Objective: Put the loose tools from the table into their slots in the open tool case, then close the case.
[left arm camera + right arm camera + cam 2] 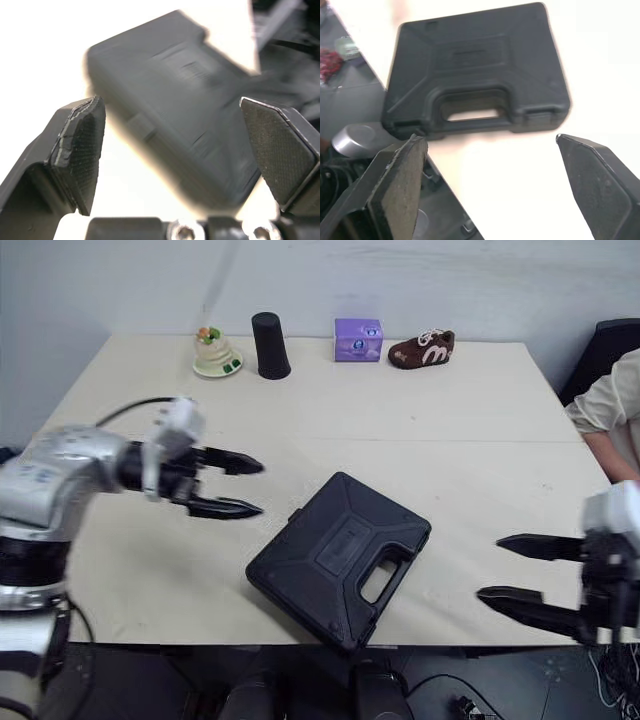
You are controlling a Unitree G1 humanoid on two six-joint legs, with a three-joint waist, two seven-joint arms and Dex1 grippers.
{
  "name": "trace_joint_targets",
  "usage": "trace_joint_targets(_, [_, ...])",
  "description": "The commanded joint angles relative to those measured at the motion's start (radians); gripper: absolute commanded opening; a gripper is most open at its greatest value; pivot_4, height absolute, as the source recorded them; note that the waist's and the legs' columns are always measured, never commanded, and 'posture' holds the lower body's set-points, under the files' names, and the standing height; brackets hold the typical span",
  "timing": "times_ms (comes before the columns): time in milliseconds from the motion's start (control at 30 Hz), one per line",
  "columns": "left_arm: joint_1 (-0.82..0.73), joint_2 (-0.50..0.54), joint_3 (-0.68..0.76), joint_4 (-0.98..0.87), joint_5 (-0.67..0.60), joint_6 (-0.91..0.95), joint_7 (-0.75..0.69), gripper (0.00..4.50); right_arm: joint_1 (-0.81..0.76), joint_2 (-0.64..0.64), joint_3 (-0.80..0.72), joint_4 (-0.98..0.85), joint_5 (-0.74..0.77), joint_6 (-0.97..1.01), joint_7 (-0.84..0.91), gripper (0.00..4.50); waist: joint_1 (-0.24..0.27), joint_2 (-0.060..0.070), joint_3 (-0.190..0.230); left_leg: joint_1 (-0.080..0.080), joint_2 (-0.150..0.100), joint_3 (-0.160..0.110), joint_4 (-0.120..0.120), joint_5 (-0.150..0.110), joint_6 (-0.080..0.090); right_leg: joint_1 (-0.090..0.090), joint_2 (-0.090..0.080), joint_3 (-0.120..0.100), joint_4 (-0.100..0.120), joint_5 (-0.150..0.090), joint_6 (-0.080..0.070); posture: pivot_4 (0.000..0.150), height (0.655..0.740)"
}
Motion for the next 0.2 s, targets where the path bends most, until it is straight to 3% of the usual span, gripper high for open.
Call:
trace_joint_targets(33, [0.047,0.071,0.091,-0.136,-0.069,0.103,0.041,4.50,0.007,-0.019,-0.044,0.042,-0.058,-0.053,0.060,4.40,0.002,-0.001,0.001,0.000,0.000,0.000,0.000,0.000,-0.001,0.000,0.000,0.000,-0.001,0.000,0.000,0.150,0.7304])
trace_joint_targets(200, [0.167,0.164,0.171,-0.260,-0.129,0.186,0.075,4.50,-0.041,-0.050,0.012,0.110,-0.097,-0.106,0.081,4.40,0.000,-0.003,0.003,-0.002,-0.003,0.003,0.001,0.000,-0.001,0.001,-0.003,0.000,-0.006,0.001,0.004,0.150,0.7304])
